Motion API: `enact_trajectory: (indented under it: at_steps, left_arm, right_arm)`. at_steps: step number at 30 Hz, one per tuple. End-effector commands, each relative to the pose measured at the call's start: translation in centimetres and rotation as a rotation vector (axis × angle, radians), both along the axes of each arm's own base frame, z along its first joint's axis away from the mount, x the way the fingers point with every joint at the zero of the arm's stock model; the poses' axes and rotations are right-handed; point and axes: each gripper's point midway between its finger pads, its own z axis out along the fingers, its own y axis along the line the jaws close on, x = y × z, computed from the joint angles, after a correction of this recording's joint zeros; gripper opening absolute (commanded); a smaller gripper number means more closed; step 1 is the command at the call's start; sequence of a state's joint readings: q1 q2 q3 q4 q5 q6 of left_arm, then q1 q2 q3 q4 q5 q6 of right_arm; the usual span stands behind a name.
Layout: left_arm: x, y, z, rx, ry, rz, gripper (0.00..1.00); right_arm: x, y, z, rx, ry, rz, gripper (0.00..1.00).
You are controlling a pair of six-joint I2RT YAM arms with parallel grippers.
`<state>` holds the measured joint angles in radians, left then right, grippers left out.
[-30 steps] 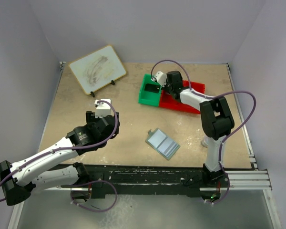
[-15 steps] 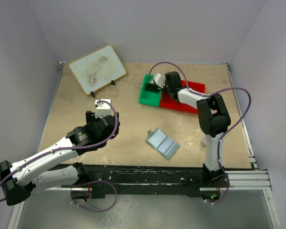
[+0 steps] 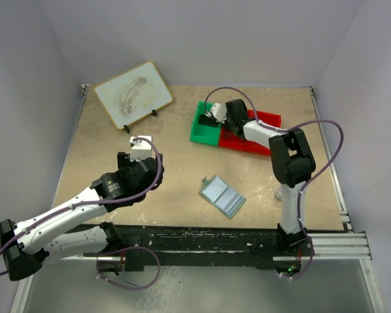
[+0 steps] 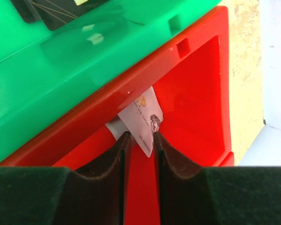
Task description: Take the credit cards out of the card holder
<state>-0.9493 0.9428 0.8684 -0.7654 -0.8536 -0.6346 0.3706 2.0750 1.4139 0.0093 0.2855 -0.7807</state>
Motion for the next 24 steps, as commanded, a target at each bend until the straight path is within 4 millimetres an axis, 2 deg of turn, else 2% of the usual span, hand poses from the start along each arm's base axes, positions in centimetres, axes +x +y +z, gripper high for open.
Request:
enact_trajectory:
  at_steps: [1, 5, 11, 13, 16, 20, 24]
  left_arm:
    - [0.4, 0.1, 0.6, -0.007, -0.025, 0.019, 0.82]
    - [0.4, 0.1, 0.5, -0.001, -0.02, 0.016, 0.82]
    - [0.3, 0.1, 0.5, -0.006, -0.022, 0.016, 0.82]
    - [0.4, 0.1, 0.5, -0.004, -0.021, 0.017, 0.81]
    - [0.4, 0.1, 0.5, -0.005, -0.022, 0.017, 0.81]
    - [0.4, 0.0, 0.4, 0.001, -0.018, 0.016, 0.81]
    - [0.4, -0.1, 0.2, 0.003, -0.012, 0.012, 0.82]
  right_arm:
    - [0.8, 0.7, 3.4, 0.066, -0.049, 0.003, 0.31]
    - [1.1, 0.9, 4.5, 0.094, -0.086, -0.005, 0.33]
    - [1.3, -0.5, 3.2, 0.033, -0.098, -0.063, 0.33]
    - [1.3, -0.7, 3.6, 0.044, -0.117, -0.094, 0.33]
    - [1.4, 0.3, 6.1, 0.154, -0.171, -0.096, 0.33]
    - [1.1, 0.6, 11.3, 0.293, -0.294, -0.14, 0.33]
    - [-1.2, 0.7, 16.8, 0.496, -0.397, -0.191, 0.33]
